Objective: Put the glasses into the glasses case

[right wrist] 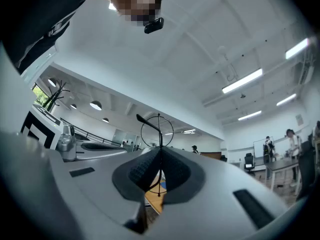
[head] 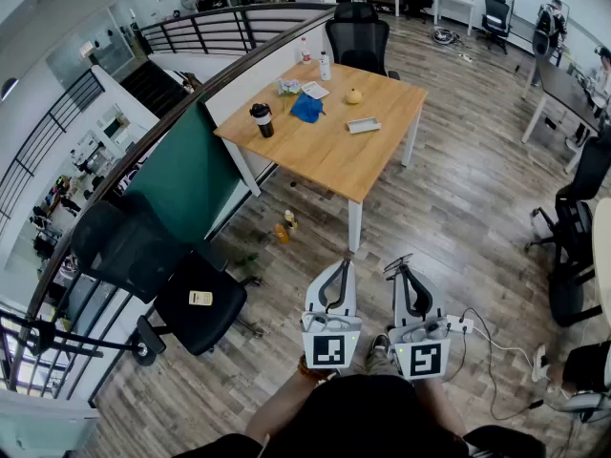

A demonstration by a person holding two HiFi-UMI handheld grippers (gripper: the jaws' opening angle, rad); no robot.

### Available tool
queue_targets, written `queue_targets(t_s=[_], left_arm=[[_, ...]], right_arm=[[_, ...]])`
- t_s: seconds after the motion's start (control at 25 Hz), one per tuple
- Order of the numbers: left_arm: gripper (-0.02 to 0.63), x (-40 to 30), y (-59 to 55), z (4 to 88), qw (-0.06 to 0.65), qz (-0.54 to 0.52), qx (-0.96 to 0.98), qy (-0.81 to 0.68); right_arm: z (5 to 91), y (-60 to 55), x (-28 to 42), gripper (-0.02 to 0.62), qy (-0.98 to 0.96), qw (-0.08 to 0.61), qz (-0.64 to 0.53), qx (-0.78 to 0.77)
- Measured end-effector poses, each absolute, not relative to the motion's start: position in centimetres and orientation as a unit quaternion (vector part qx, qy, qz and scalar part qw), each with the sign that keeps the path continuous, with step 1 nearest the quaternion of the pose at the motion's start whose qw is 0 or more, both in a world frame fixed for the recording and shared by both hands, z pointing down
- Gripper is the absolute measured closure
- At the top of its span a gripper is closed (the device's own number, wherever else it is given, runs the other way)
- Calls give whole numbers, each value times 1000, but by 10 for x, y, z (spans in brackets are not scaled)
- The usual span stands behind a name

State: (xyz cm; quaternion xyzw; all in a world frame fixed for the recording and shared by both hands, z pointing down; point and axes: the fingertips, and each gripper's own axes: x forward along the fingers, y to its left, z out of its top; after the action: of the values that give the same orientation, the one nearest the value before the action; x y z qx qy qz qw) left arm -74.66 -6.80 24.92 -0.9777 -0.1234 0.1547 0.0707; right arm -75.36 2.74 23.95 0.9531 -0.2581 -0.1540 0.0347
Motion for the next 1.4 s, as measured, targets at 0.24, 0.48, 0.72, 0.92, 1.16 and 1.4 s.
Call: queue_targets(t_s=[0.24, 0.48, 0.72, 0.92, 1.16, 1.4], left_arm=[[586, -715, -33, 253, 82, 138, -979, -127], [586, -683, 2, 262, 54, 120, -984, -116], [588, -658, 46, 259, 84, 142, -980, -115], [587, -645, 65, 272, 56, 121, -985, -106], [586, -622, 74, 272, 66, 126, -984, -108], [586, -583, 89, 281, 64, 119, -983, -122]], right_arm=[[260, 63, -719, 581, -270, 44, -127, 953], [269, 102, -678, 580, -296, 19, -116, 948], [274, 140, -655, 580, -311, 22, -111, 944], [274, 152, -642, 580, -320, 21, -120, 940], [276, 157, -617, 580, -311, 17, -124, 942], [286, 172, -581, 580, -304, 18, -112, 946]])
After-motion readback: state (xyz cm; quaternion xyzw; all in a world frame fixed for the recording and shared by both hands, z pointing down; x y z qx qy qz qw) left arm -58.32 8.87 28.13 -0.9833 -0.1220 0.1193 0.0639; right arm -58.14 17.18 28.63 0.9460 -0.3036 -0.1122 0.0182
